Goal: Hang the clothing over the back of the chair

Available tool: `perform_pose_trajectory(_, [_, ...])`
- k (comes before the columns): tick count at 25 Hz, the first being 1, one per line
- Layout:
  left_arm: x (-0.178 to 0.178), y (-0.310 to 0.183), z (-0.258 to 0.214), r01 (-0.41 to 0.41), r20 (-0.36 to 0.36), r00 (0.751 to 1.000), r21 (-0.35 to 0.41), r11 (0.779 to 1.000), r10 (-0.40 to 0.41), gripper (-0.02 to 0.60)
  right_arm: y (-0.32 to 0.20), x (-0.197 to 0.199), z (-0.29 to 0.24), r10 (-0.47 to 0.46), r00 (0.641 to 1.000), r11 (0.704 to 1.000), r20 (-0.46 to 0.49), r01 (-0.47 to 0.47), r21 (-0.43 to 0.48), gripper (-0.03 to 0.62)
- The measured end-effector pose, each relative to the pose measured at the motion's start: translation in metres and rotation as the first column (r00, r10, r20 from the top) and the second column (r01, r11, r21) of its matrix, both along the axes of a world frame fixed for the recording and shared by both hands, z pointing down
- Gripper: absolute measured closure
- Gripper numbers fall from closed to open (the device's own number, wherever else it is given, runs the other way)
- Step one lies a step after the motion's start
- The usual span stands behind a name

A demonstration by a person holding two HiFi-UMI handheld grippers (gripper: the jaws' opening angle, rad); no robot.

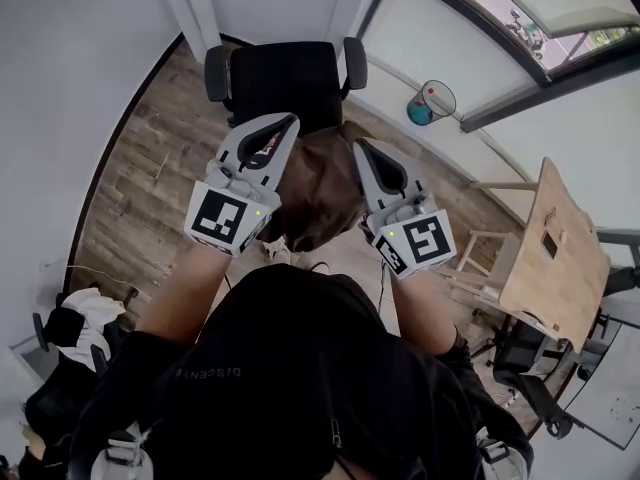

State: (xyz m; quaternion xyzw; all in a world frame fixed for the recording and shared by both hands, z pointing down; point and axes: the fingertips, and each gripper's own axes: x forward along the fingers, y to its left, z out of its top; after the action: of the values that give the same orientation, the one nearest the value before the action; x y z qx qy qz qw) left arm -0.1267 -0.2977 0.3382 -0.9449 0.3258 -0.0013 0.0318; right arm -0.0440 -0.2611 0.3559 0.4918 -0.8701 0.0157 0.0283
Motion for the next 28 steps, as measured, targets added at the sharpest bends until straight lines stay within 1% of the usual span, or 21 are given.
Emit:
perform_pose_trajectory(3, [-0.002,0.029,-0.001,0.029,-0.018,0.999,-0.026,0.999,-0.029,0.563,0.025,0.001,-0.003,-0.02,1.0,1.0,-0.001,0.02,0.004,0.589])
perform_pose_trajectory(10, [0.004,0.104,0.001,0.061,-0.014,0.998,0.003,0.998,-0.061,0.563,0.086,0.005,-0.004,-0.072,0.997,0.997,0.022,0.071,0.017,0.589])
perform_pose_trajectory(15, [-0.002,0.144,0.004,0.096,-0.009,0.995,-0.008,0.995,-0.096,0.563,0.121,-0.001,-0.008,-0.107,0.993,0.994,0.045,0.106,0.03,0.589])
perform_pose_trajectory(18, [-0.003,0.161,0.003,0.097,0.0,0.995,-0.012,0.995,-0.097,0.563,0.134,-0.004,-0.01,-0.115,0.992,0.993,0.055,0.114,0.029,0.589])
perform_pose_trajectory(21, [-0.008,0.17,0.0,0.083,0.01,0.997,0.0,0.997,-0.083,0.563,0.14,-0.01,-0.012,-0.103,0.993,0.994,0.065,0.102,0.031,0.589])
perform_pose_trajectory(24, [-0.015,0.174,-0.002,0.07,0.008,0.998,0.002,0.998,-0.07,0.563,0.146,-0.018,-0.015,-0.091,0.994,0.996,0.065,0.089,0.03,0.589])
perform_pose_trajectory(28, [-0.022,0.174,-0.005,0.03,-0.003,1.0,0.005,1.0,-0.03,0.563,0.149,-0.027,-0.018,-0.062,0.996,0.998,0.067,0.06,0.033,0.588])
